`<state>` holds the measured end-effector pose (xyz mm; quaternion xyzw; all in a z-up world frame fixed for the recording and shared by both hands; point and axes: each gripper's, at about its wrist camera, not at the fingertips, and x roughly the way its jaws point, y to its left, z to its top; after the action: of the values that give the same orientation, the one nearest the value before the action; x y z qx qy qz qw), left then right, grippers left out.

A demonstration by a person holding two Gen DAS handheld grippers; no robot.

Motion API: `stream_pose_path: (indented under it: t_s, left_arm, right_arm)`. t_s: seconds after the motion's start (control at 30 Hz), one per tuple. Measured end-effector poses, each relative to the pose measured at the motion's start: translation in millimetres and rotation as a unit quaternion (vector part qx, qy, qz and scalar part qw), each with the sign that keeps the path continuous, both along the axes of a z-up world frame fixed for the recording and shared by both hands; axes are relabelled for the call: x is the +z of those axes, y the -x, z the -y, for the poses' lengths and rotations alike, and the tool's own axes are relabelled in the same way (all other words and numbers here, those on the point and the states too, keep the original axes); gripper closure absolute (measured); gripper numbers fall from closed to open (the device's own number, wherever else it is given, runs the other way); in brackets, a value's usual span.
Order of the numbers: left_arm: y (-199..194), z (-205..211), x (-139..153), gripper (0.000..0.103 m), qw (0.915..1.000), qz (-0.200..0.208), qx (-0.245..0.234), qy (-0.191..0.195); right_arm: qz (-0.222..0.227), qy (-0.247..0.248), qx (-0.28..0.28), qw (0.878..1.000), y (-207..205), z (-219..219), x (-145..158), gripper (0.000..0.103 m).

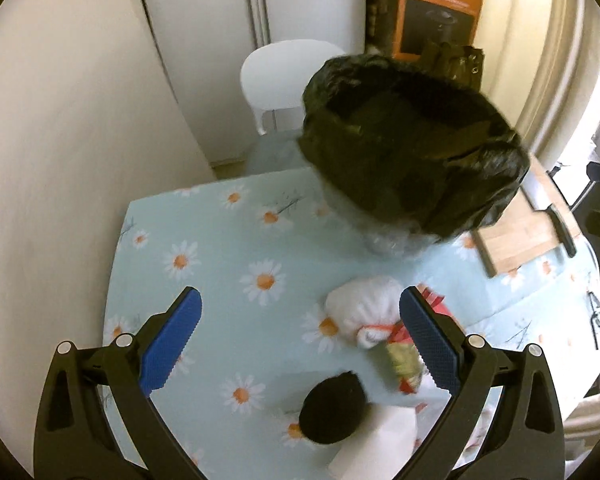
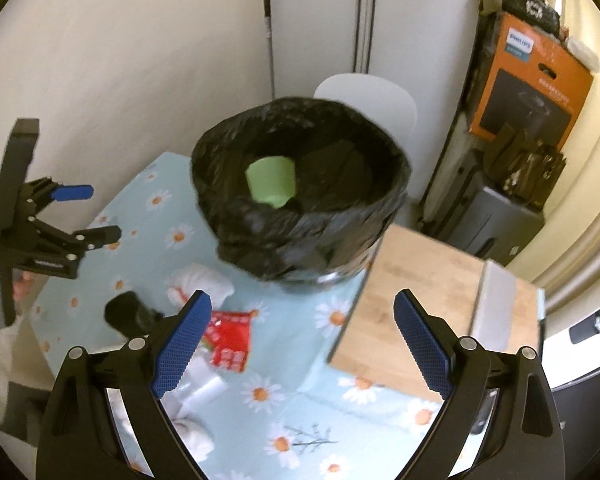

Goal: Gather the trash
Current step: 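Grasp the black cup with the left tool while the right tool grasps the clear plastic cup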

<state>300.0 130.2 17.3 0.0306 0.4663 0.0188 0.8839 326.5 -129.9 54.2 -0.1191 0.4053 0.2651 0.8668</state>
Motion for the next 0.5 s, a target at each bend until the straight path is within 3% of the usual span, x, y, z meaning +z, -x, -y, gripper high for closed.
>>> stream_pose_path:
  t_s: [0.13,0.5]
  left_arm:
    - [9.9,-3.7,-14.9,0.006,0.9999,-0.008,0.003,0.007]
    - [26.3,-20.4,-59.5,0.006,0.9956,-0.053,0.019,0.076]
  right_arm:
    - [-0.017,0.000,0.011,1.000,6.7,-6.5,-13.2,0.015]
    - [-0.071,0.019,0.057,0.996,26.1,-30.3,-58.4,0.015]
